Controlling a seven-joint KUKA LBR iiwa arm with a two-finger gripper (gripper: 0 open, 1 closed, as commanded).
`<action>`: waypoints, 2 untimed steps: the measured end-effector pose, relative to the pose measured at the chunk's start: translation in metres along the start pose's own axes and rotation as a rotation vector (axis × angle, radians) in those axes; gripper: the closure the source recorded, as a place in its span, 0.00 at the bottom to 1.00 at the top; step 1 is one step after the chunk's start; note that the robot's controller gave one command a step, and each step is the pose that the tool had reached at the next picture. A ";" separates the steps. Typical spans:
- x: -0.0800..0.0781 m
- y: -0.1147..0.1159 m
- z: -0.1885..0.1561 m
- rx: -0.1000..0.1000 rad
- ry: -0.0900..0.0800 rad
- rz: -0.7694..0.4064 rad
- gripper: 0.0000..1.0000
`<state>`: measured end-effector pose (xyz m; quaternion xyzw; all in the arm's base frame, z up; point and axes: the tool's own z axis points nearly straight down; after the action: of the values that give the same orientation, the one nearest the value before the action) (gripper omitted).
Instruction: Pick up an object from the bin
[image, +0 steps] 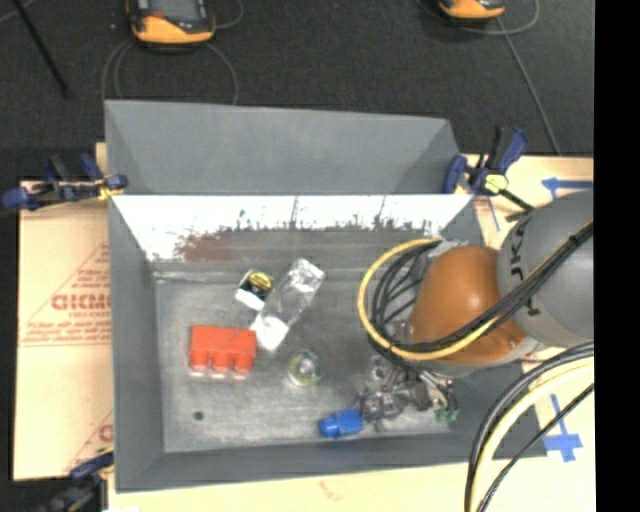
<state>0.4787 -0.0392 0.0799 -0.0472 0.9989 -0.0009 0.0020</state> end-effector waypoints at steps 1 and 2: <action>-0.001 0.000 0.000 0.000 -0.002 0.000 0.00; 0.000 0.000 0.000 0.000 0.000 -0.001 1.00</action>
Offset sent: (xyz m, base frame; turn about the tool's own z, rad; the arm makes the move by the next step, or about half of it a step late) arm 0.0000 0.0000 0.0000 0.0000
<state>0.4787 -0.0392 0.0799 -0.0477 0.9989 -0.0009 0.0021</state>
